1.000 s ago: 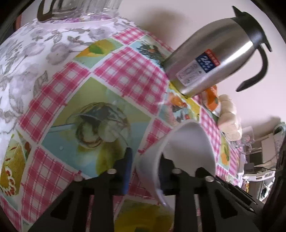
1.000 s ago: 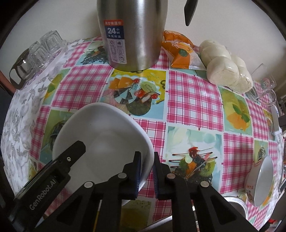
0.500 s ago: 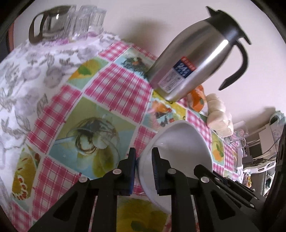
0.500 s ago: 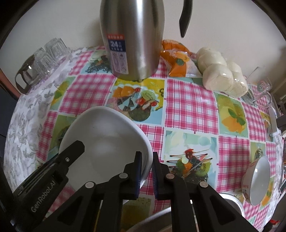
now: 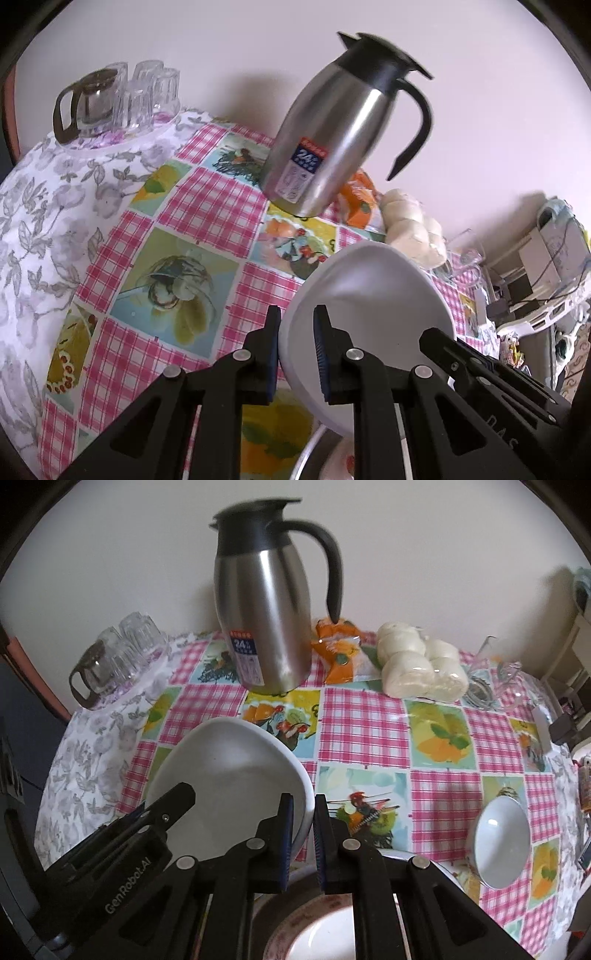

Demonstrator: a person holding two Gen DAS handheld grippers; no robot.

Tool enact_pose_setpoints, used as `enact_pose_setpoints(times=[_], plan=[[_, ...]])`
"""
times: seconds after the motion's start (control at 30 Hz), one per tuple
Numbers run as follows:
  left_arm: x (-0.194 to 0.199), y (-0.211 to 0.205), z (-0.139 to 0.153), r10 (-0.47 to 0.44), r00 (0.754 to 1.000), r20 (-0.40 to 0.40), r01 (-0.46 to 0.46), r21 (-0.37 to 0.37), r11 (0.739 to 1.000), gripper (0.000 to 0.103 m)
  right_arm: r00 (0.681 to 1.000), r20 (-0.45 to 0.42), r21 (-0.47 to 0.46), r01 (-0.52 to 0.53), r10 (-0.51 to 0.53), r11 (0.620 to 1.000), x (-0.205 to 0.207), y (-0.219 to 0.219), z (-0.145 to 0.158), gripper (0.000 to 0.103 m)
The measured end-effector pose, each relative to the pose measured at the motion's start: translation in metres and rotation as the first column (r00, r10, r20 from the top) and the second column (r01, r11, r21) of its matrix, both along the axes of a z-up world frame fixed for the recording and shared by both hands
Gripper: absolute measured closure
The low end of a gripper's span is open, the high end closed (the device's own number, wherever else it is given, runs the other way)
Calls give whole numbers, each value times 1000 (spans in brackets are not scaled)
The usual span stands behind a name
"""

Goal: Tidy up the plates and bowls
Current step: 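Lift the square bowl with both tools and carry it over the basin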

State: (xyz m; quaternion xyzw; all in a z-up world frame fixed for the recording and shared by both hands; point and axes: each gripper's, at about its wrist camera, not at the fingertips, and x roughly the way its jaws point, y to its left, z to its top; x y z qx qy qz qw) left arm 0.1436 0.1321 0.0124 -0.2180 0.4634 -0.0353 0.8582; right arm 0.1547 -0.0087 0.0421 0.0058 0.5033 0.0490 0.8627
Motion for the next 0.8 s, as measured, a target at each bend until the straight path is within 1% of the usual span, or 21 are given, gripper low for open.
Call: enact_pose_setpoints(times=[0.27, 0.4, 0.57, 0.63, 0.73, 0.8], plan=[[-23, -28, 26, -35, 998, 52, 30, 91, 995, 85, 996, 81, 59, 15, -20, 998, -37, -27, 25, 92], [-33, -43, 36, -61, 996, 71, 51, 137, 989, 85, 994, 104, 83, 30, -39, 996, -52, -40, 31, 92], [-46, -64, 45, -103, 991, 83, 85, 200, 976, 85, 988, 142, 109, 48, -63, 993, -76, -57, 36, 91], [-48, -70, 46, -113, 990, 88, 93, 214, 973, 85, 984, 159, 127, 61, -81, 990, -86, -65, 38, 91], [-53, -81, 45, -128, 988, 83, 104, 247, 963, 85, 980, 172, 149, 77, -102, 986, -95, -74, 40, 91], [-56, -88, 43, -138, 988, 73, 115, 255, 960, 85, 978, 179, 155, 79, -106, 985, -100, -80, 39, 91]])
